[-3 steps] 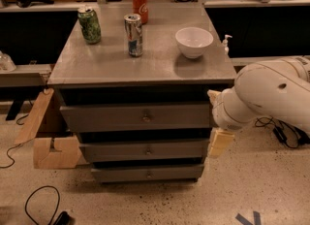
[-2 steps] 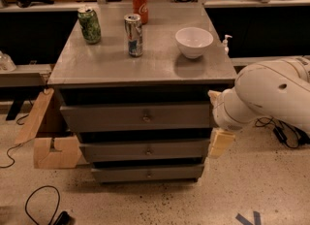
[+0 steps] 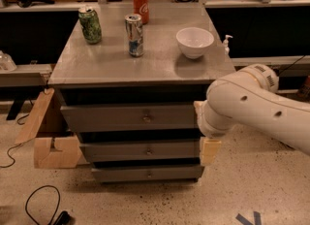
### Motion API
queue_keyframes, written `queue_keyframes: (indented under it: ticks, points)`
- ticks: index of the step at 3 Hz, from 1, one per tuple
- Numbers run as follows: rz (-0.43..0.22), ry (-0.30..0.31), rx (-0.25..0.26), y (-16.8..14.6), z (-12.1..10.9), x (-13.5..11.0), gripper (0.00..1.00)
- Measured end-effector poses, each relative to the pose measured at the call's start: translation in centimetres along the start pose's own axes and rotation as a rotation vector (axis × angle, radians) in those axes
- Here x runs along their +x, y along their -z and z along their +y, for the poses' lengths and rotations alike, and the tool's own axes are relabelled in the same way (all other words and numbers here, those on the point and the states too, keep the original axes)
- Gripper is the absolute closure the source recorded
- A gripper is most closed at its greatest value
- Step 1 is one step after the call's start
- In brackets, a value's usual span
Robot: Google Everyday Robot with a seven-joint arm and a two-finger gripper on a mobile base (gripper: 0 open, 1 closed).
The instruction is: Open top drawer
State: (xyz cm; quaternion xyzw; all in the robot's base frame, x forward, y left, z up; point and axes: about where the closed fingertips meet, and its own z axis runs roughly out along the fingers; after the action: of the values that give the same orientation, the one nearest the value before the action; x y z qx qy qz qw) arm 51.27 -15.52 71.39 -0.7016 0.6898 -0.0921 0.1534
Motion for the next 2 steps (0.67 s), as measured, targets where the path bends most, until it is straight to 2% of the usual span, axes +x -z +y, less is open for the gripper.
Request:
queue_keyframes:
  ticks: [1, 2]
  points:
    - [0.010, 0.099, -0.017, -3.9, -0.9, -0.3, 0.00]
    - [0.004, 0.131, -0.020, -6.6, -2.5, 0.0, 0.00]
